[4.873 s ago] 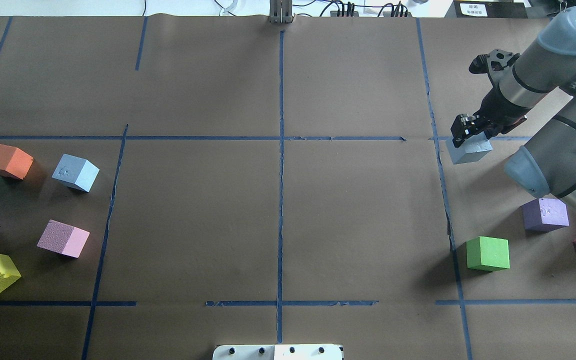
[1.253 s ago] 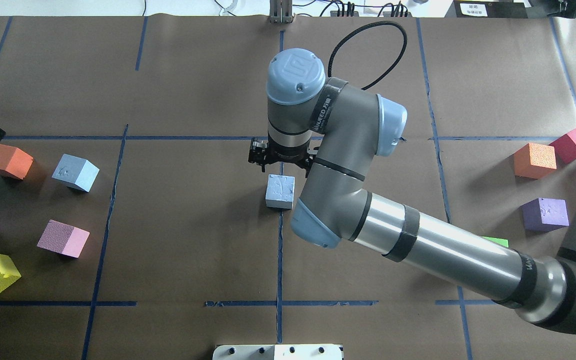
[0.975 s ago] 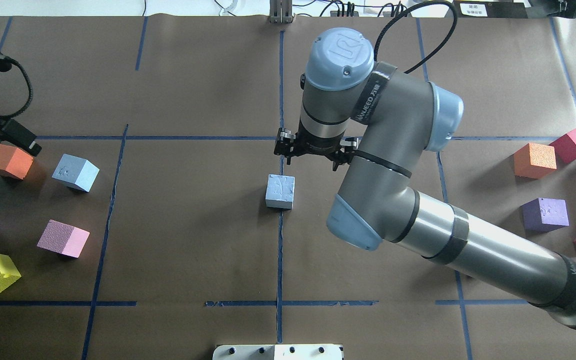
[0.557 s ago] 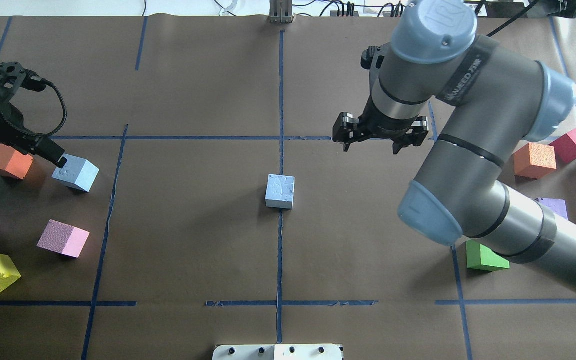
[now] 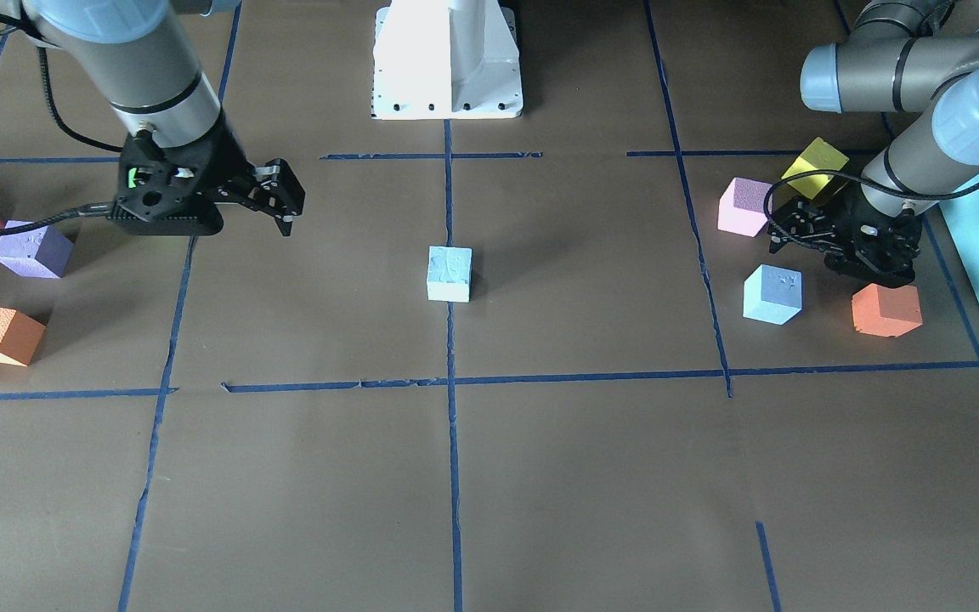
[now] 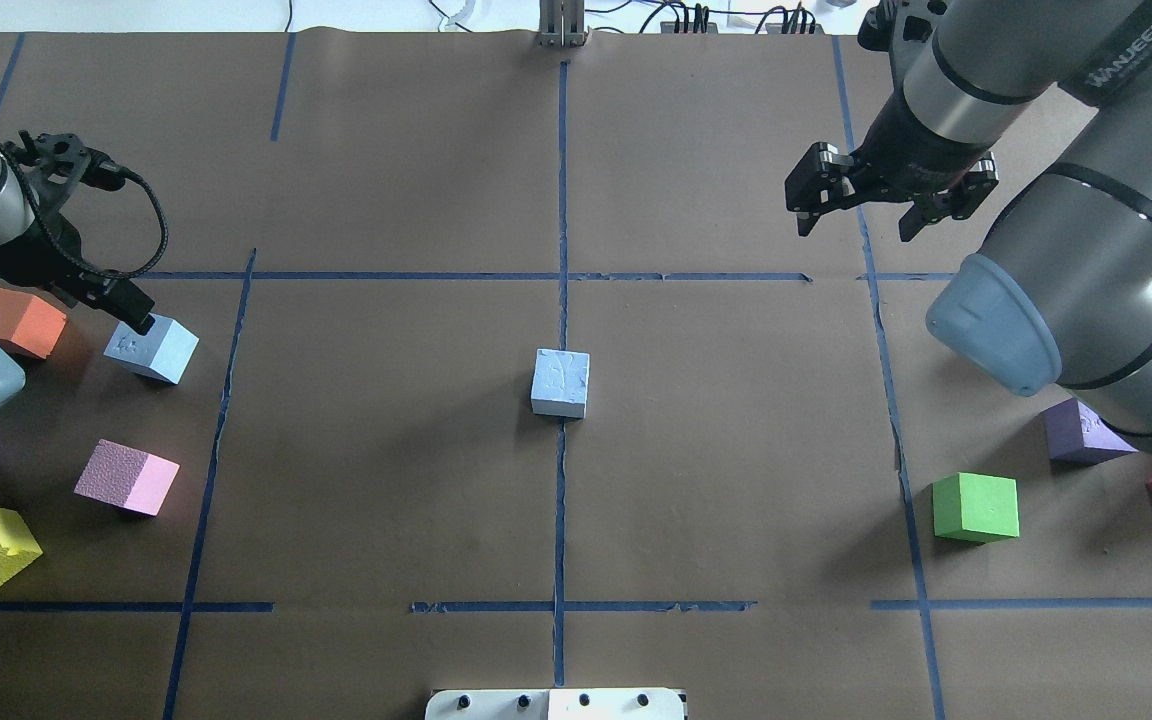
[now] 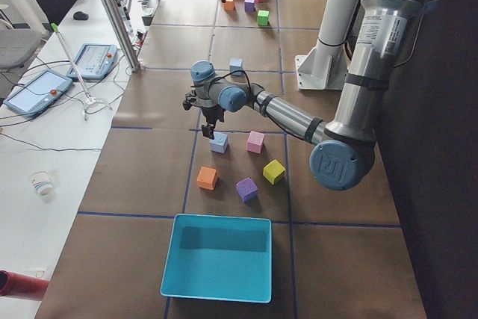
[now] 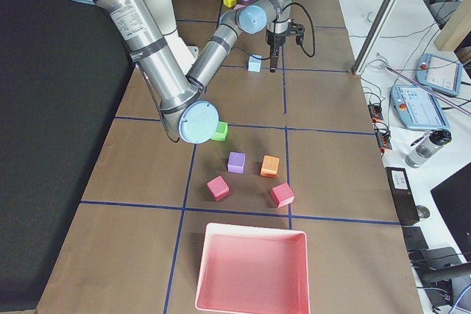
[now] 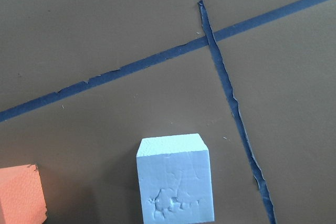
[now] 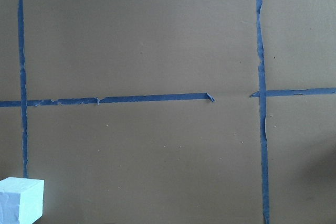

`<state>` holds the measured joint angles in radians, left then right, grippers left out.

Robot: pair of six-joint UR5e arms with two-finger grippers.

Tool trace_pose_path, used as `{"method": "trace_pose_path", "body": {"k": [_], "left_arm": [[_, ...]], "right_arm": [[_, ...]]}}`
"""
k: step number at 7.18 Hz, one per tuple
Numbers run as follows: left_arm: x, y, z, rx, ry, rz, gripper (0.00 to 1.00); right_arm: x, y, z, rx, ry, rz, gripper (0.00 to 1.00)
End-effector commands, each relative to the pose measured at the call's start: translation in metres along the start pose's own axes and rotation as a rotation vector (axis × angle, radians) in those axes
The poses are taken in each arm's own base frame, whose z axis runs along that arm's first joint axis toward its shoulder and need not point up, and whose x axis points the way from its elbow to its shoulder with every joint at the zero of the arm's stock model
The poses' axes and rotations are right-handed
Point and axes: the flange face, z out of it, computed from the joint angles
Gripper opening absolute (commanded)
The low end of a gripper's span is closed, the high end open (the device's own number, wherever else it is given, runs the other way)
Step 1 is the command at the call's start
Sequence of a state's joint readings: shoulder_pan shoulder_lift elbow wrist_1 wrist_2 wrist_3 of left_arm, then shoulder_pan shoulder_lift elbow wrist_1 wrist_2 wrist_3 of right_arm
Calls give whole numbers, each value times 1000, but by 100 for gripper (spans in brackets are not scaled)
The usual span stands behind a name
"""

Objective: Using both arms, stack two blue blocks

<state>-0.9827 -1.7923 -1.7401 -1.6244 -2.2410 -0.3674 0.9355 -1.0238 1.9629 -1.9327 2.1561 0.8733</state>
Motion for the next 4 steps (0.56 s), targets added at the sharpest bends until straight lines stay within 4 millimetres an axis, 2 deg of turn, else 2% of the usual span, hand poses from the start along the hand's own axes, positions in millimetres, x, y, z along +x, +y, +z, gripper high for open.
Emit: {"method": "trace_pose_path", "body": {"k": [1, 3, 4], "left_arm": [[0, -5, 11, -16, -4, -4, 100], [-11, -10, 34, -5, 4, -1, 100], [-13, -10, 39, 4, 9, -17, 100]], "right_arm": [[19, -9, -5, 9, 9, -13, 100], [29, -14, -12, -2, 32, -20, 100], [29, -15, -13, -2, 33, -18, 100]]}}
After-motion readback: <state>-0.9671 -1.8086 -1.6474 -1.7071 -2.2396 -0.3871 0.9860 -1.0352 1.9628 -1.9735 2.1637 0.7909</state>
